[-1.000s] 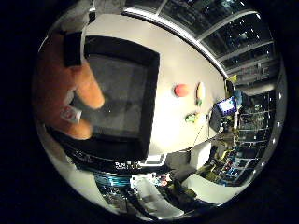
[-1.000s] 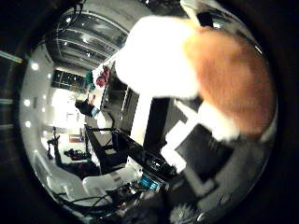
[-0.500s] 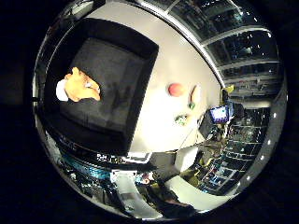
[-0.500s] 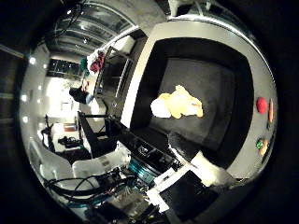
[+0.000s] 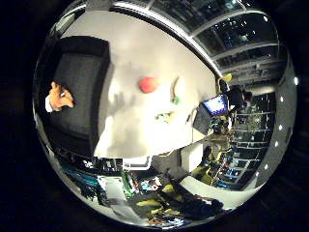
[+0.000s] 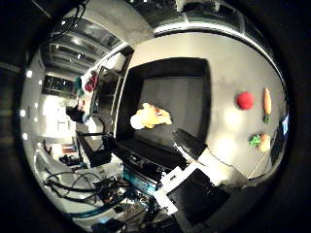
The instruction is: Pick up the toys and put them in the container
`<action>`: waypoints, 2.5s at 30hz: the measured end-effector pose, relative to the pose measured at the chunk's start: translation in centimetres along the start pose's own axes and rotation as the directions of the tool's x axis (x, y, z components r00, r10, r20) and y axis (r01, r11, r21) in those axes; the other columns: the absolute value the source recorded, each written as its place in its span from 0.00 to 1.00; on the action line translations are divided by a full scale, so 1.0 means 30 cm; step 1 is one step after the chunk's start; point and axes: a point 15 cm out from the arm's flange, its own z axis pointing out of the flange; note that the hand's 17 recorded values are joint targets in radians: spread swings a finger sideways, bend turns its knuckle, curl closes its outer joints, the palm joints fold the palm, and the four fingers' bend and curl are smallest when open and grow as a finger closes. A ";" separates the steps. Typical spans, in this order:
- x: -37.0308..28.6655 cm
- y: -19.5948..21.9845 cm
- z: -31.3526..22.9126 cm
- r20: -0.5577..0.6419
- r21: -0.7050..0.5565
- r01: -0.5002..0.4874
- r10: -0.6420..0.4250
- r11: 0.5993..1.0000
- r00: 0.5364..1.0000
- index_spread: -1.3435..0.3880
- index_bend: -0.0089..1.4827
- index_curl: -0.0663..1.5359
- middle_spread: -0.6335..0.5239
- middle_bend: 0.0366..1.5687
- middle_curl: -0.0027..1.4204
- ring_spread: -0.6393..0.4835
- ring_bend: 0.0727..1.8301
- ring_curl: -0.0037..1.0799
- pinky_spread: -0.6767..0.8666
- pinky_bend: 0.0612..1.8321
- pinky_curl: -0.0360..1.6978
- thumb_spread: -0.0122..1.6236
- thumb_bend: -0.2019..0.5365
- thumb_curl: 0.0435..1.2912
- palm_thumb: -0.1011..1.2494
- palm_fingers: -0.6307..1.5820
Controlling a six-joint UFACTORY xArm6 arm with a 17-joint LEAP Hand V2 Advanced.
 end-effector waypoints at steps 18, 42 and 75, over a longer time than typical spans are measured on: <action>0.833 0.423 0.349 -0.145 -0.179 -0.053 0.027 0.982 0.989 0.55 0.11 0.20 0.56 0.14 0.23 0.71 0.13 0.23 0.70 0.19 0.20 0.60 0.23 0.22 0.54 0.35; 1.081 0.382 0.735 -0.118 -0.305 -0.017 -0.020 0.952 0.993 0.57 0.11 0.20 0.57 0.14 0.24 0.70 0.14 0.24 0.69 0.19 0.20 0.59 0.24 0.21 0.50 0.34; 1.111 0.468 0.914 -0.071 -0.377 -0.036 0.009 0.926 0.997 0.54 0.43 0.35 0.39 0.54 0.39 0.37 0.54 0.43 0.16 0.48 0.26 0.57 0.24 0.23 0.60 0.94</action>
